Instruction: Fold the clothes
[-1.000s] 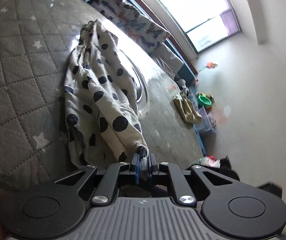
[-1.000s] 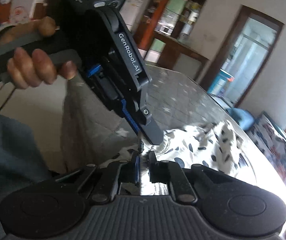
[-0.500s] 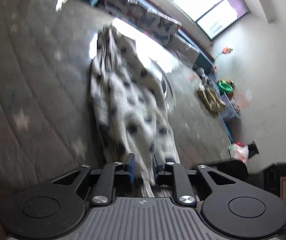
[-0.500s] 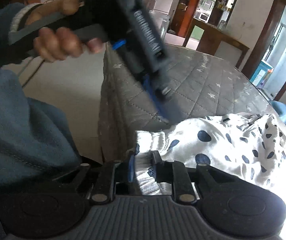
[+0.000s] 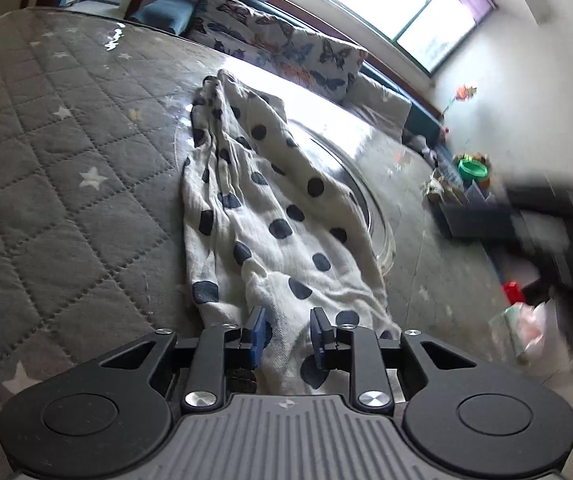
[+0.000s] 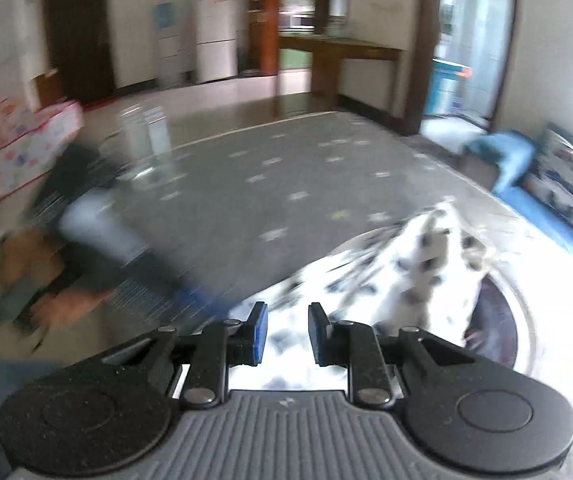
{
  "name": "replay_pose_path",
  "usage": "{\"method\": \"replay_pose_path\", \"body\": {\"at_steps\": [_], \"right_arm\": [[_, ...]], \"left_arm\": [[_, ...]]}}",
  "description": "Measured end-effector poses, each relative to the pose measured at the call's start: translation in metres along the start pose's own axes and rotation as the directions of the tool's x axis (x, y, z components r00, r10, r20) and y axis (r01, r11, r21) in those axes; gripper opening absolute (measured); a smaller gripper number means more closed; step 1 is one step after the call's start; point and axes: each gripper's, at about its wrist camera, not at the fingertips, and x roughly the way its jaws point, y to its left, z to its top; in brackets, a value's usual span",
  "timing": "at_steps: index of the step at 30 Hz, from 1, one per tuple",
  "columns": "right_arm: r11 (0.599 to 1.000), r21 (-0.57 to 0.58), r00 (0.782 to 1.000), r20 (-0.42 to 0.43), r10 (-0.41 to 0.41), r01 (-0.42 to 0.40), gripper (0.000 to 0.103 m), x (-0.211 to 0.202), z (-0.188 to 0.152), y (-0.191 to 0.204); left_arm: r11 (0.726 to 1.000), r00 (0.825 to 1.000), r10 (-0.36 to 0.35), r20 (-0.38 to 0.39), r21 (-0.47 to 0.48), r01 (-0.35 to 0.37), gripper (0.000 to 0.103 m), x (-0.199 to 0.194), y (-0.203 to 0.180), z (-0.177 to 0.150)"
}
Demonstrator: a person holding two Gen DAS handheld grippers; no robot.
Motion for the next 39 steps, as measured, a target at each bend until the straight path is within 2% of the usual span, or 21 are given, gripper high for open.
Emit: {"method": "replay_pose_path", "body": {"at_steps": [5, 11, 14, 17, 20, 21, 22, 25, 32, 36, 39], "right_arm": [[0.986, 0.166, 0.999, -0.022, -0.026, 0.030, 0.021, 0.069, 0.028, -0.056], [0.931, 0.358, 0.997, -0.054, -0.052, 0.068, 0.021, 0.151, 0.062, -0.123], [0.911, 0.407, 0.996, -0.078, -0.047, 0.074, 0.021, 0.171, 0.064, -0.137], [0.889, 0.452, 0.994, -0.101, -0.039, 0.081, 0.021, 0.191, 0.065, -0.150], [0.892, 0.439, 0.991, -0.119, -0.063, 0.109, 0.019, 0.199, 0.064, -0.148], [0.893, 0.433, 0.989, -0.128, -0.076, 0.125, 0.016, 0.202, 0.064, -0.147], [0.892, 0.431, 0.987, -0.134, -0.085, 0.136, 0.008, 0.204, 0.063, -0.146], [0.893, 0.431, 0.989, -0.122, -0.087, 0.132, 0.004, 0.203, 0.064, -0.145], [0.886, 0.458, 0.997, -0.005, -0.081, 0.074, 0.002, 0.187, 0.086, -0.146], [0.884, 0.460, 0.996, -0.026, -0.086, 0.088, 0.002, 0.204, 0.091, -0.148], [0.871, 0.484, 0.997, -0.048, -0.067, 0.082, 0.008, 0.218, 0.086, -0.152]], "left_arm": [[1.000, 1.000, 0.017, -0.008, 0.013, -0.017, 0.027, 0.005, 0.002, -0.002], [1.000, 1.000, 0.016, -0.018, 0.007, -0.015, 0.027, 0.013, 0.004, -0.001], [1.000, 1.000, 0.008, -0.016, 0.007, -0.008, 0.025, 0.013, 0.006, -0.001], [1.000, 1.000, -0.003, -0.008, 0.012, 0.003, 0.018, 0.013, 0.007, 0.000], [1.000, 1.000, -0.016, 0.000, 0.025, 0.016, 0.012, 0.012, 0.006, 0.001], [0.999, 1.000, -0.018, 0.001, 0.029, 0.018, 0.011, 0.013, 0.006, 0.001], [0.999, 1.000, -0.018, 0.003, 0.031, 0.018, 0.010, 0.013, 0.006, 0.001], [1.000, 1.000, -0.019, 0.014, 0.024, 0.019, 0.006, 0.012, 0.008, 0.000], [0.999, 0.997, -0.038, 0.065, 0.006, 0.037, 0.004, -0.005, 0.010, 0.000], [1.000, 0.997, -0.028, 0.073, 0.002, 0.028, 0.004, -0.012, 0.013, -0.001], [1.000, 0.999, 0.010, 0.044, -0.027, -0.008, 0.004, -0.008, 0.020, -0.004]]}}
